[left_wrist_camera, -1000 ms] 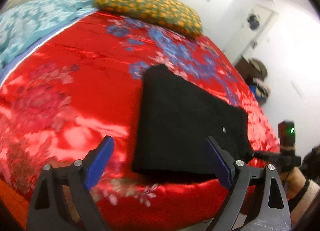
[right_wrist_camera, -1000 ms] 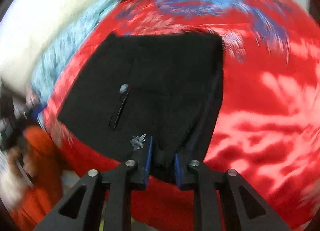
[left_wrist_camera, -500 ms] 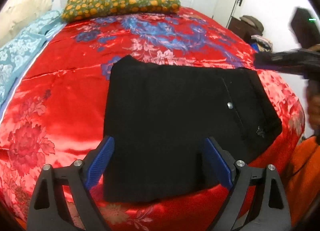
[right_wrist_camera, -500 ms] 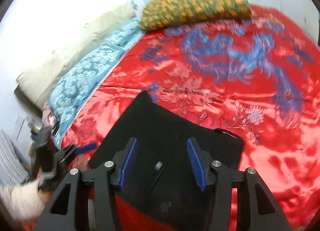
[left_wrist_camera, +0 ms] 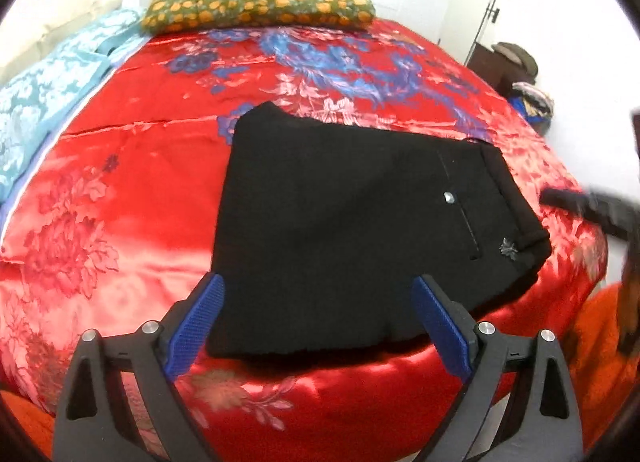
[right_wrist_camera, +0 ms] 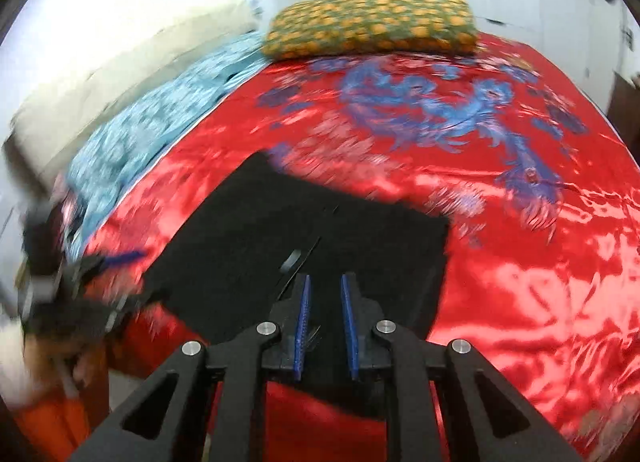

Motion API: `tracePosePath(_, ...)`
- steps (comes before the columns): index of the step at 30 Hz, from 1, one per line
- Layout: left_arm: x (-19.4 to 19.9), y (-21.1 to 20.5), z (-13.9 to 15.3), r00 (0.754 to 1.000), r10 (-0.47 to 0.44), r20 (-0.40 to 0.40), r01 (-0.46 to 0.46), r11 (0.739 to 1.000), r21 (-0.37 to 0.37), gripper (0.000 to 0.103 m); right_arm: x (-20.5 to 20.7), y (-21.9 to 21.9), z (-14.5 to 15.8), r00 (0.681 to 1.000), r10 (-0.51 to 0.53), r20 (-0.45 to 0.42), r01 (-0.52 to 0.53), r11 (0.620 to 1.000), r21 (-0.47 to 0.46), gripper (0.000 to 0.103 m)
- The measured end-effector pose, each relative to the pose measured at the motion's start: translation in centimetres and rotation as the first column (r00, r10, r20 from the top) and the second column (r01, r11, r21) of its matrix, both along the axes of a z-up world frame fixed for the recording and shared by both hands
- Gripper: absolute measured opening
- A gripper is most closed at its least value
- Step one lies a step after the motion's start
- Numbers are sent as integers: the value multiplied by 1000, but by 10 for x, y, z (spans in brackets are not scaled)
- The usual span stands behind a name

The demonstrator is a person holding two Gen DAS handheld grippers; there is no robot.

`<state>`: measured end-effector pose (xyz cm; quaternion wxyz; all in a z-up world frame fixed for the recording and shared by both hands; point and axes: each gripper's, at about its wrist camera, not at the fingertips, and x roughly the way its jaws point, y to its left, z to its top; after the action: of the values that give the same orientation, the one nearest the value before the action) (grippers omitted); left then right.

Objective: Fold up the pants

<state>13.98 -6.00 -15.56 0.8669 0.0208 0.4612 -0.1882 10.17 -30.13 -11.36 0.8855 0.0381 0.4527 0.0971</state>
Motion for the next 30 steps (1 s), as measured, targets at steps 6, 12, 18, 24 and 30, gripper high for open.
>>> tracePosePath(6,-3,-18,-30,1000,-17,-15,20,983,184,99,-36,3,-52,997,-70,-34,68,995,-66,17)
tracePosePath(12,-7,0,-14,999,31,-30,-27,992,126,99,-52,6,-22,993,-115,20,116,987,-109,54)
tracePosePath(18,-5,13,-9,996,85,-22,-82,990,116,99,-77,4,-10,977,-190,101,200,975,-98,83)
tracePosePath(24,-7,15,-4,996,86,1,-85,989,122,99,-77,7,-10,976,-191,108,203,972,-118,83)
tracePosePath(30,-7,18,-6,996,92,-3,-91,987,130,99,-77,11,-15,981,-166,104,179,976,-128,83)
